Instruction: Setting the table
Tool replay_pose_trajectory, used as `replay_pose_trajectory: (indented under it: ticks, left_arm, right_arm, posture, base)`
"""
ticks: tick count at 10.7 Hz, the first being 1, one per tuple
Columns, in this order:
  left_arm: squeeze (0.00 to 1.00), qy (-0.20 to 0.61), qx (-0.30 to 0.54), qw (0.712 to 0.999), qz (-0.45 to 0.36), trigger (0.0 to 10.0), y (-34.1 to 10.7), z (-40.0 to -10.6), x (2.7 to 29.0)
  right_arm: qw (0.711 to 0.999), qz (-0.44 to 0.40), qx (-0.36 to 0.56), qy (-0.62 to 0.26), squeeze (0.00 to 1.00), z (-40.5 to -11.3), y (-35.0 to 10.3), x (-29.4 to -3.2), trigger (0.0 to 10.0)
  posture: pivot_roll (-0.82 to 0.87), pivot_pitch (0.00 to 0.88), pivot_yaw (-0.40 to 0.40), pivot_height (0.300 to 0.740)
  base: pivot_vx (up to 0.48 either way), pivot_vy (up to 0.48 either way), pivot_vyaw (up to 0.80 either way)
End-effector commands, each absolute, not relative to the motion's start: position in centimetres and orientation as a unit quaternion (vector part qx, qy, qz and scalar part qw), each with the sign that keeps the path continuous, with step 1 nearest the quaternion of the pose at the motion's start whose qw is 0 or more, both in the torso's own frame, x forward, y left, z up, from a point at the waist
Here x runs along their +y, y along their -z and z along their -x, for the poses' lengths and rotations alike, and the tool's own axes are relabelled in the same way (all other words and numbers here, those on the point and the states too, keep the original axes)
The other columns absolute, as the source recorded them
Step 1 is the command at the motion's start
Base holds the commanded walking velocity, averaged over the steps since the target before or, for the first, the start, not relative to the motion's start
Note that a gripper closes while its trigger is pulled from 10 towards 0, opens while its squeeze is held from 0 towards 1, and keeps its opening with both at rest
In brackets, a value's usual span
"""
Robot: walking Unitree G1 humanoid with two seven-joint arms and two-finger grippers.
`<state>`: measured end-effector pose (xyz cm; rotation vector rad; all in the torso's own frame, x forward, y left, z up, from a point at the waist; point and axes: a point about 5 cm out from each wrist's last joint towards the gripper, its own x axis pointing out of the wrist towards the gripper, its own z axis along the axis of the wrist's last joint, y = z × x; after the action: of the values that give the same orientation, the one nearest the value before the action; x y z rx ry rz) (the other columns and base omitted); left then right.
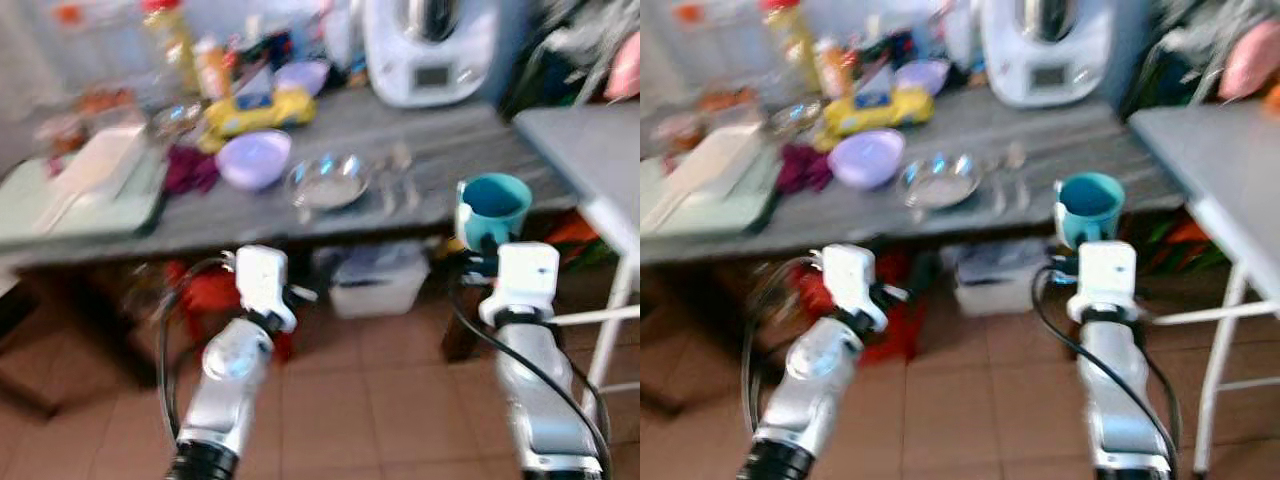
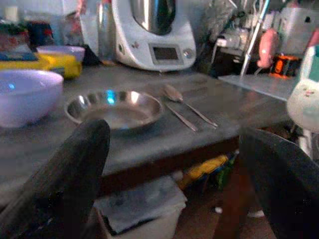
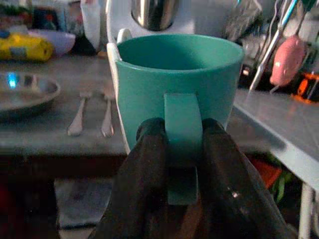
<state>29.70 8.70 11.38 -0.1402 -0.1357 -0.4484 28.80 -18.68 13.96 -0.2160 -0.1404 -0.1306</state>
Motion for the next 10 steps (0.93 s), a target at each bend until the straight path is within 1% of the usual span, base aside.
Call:
replay_pose_trajectory:
  ticks: [1, 4, 5, 7, 10]
  left_arm:
    - [0.0, 0.217, -0.062, 0.972, 0.064, 10.0, -11.19, -29.72, 9.31]
    - [0.0, 0.218, -0.063, 0.972, 0.063, 10.0, -11.26, -29.75, 9.19]
    - [0.0, 0.218, -0.062, 0.972, 0.063, 10.0, -11.24, -29.75, 9.17]
    - [0.0, 0.22, -0.062, 0.972, 0.063, 10.0, -11.22, -29.78, 9.09]
    - [0.0, 0.224, -0.063, 0.971, 0.063, 10.0, -11.26, -29.76, 8.81]
  right_arm:
    - [0.99, 0.102, -0.078, 0.054, 0.0, -28.84, -14.22, -17.98, 10.0]
    - [0.988, 0.118, -0.082, 0.057, 0.0, -28.84, -14.32, -17.98, 10.0]
    - [0.988, 0.119, -0.082, 0.057, 0.0, -28.85, -14.3, -17.96, 10.0]
    - [0.988, 0.117, -0.084, 0.058, 0.0, -28.86, -14.35, -17.93, 10.0]
    - [0.988, 0.115, -0.087, 0.059, 0.0, -28.91, -14.44, -17.94, 10.0]
  posture:
    - [-0.24, 0.062, 0.068, 0.74]
    - [-0.24, 0.063, 0.072, 0.74]
    - [-0.24, 0.062, 0.072, 0.74]
    - [-0.25, 0.063, 0.072, 0.74]
    - [-0.25, 0.063, 0.073, 0.74]
  base:
    - [0.368, 0.0, 0.0]
    - [0.365, 0.0, 0.0]
    - [0.364, 0.0, 0.5]
    - [0.362, 0.0, 0.8]
    - [0.361, 0.0, 0.0]
